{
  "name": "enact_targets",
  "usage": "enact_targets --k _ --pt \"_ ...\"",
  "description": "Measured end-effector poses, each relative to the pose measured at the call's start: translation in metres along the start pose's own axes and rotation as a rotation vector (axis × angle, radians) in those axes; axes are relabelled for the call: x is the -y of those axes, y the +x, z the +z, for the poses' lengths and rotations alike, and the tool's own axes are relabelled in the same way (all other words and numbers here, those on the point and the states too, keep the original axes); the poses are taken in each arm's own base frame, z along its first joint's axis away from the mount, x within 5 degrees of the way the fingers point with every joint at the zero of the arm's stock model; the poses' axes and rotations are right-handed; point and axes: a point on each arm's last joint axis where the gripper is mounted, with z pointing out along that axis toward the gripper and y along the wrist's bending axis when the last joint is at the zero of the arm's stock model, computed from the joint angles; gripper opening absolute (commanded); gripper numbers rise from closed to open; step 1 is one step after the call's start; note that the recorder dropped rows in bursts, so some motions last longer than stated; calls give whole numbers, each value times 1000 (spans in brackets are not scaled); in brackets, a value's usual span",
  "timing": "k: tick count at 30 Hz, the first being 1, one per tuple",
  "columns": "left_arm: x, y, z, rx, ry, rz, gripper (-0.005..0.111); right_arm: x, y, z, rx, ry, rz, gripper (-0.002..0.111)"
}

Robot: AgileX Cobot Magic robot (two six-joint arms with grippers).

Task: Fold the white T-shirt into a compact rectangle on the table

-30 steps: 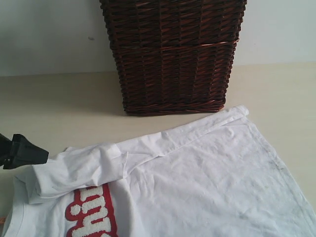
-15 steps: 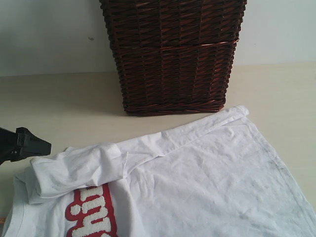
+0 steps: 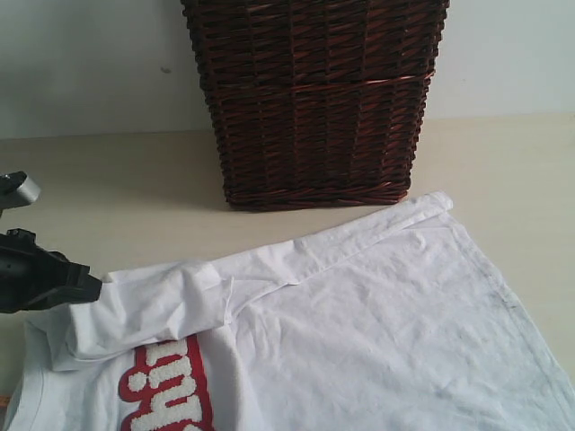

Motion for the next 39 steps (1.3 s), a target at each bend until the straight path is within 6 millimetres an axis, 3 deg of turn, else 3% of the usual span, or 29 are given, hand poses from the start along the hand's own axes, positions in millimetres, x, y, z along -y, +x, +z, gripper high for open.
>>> enact_targets --k 6,16,23,32,35,39 --pt "1 -11 -5 55 -19 -10 0 0 0 0 0 0 0 23" --pt "-2 -64 -22 300 -98 33 0 0 0 0 0 0 0 23" --pt "-21 -86 -3 329 -160 124 0 0 0 0 0 0 0 23" --pt "-52 -113 30 307 -252 120 1 0 0 0 0 0 0 23" --pt "-59 -118 40 301 -258 117 14 0 0 0 0 0 0 23" --pt "-66 -117 50 282 -260 108 52 0 0 0 0 0 0 23"
